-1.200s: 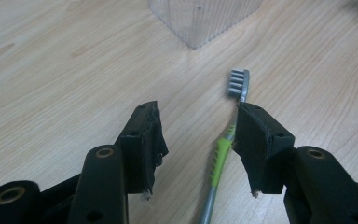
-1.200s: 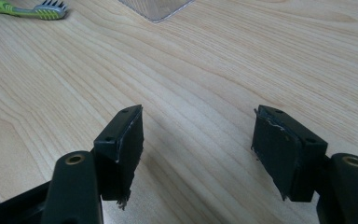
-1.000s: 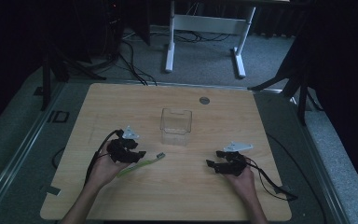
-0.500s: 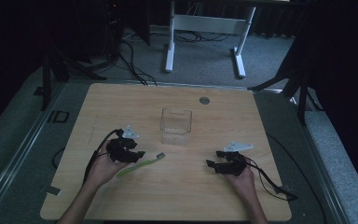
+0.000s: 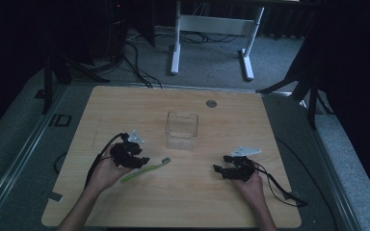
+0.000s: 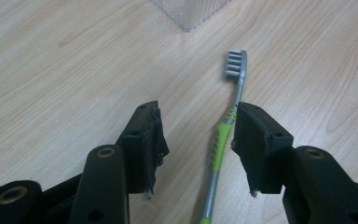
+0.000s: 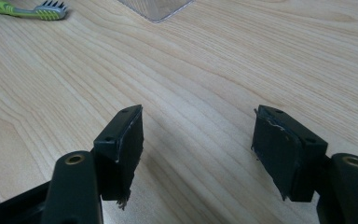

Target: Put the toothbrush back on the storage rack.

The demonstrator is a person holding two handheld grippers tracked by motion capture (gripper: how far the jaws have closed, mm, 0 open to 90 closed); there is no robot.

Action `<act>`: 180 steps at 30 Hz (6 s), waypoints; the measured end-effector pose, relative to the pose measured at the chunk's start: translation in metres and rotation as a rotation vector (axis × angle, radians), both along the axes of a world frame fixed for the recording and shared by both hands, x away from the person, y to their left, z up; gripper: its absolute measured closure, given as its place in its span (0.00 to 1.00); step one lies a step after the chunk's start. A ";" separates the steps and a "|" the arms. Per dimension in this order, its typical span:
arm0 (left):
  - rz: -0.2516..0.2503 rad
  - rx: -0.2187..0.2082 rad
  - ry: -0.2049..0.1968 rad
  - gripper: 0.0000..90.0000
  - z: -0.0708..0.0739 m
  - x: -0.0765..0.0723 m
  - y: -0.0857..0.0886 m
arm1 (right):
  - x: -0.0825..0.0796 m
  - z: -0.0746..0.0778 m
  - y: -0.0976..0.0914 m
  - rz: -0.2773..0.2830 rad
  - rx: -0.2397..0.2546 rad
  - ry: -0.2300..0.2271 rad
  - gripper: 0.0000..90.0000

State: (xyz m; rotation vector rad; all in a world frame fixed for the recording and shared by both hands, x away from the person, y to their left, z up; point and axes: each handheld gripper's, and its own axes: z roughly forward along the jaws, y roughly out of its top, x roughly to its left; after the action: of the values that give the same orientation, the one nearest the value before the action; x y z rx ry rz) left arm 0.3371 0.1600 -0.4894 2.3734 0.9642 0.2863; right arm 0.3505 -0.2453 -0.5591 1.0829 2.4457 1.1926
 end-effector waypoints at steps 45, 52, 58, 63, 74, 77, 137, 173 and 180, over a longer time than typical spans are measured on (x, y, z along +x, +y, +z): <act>-0.059 0.065 0.103 0.61 -0.002 0.003 -0.004 | 0.000 0.000 0.000 0.002 0.001 0.001 0.37; -0.068 0.080 0.123 0.62 -0.005 0.004 -0.008 | 0.000 0.000 0.000 0.002 0.000 0.001 0.36; -0.073 0.095 0.132 0.65 -0.005 0.004 -0.011 | 0.000 0.000 0.000 0.002 0.000 0.001 0.36; -0.077 0.109 0.141 0.67 -0.005 0.004 -0.013 | 0.000 0.000 0.000 0.002 0.001 0.002 0.36; -0.079 0.135 0.151 0.68 -0.006 0.005 -0.016 | 0.000 0.000 0.000 0.003 0.001 0.002 0.36; -0.082 0.148 0.152 0.69 -0.005 0.006 -0.018 | 0.000 0.000 0.000 0.003 0.001 0.002 0.36; -0.118 0.309 0.249 0.83 -0.025 0.012 -0.032 | 0.000 0.000 0.000 0.003 0.001 0.002 0.36; -0.124 0.329 0.261 0.92 -0.029 0.013 -0.033 | 0.000 0.000 0.000 0.003 0.000 0.002 0.36; -0.112 0.315 0.252 0.92 -0.025 0.012 -0.032 | 0.000 0.000 0.000 0.003 0.000 0.001 0.36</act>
State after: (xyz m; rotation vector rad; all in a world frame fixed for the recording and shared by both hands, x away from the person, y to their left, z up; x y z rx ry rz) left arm 0.3491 0.1280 -0.5143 2.7923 0.9508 0.1018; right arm 0.3506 -0.2453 -0.5591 1.0801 2.4491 1.1938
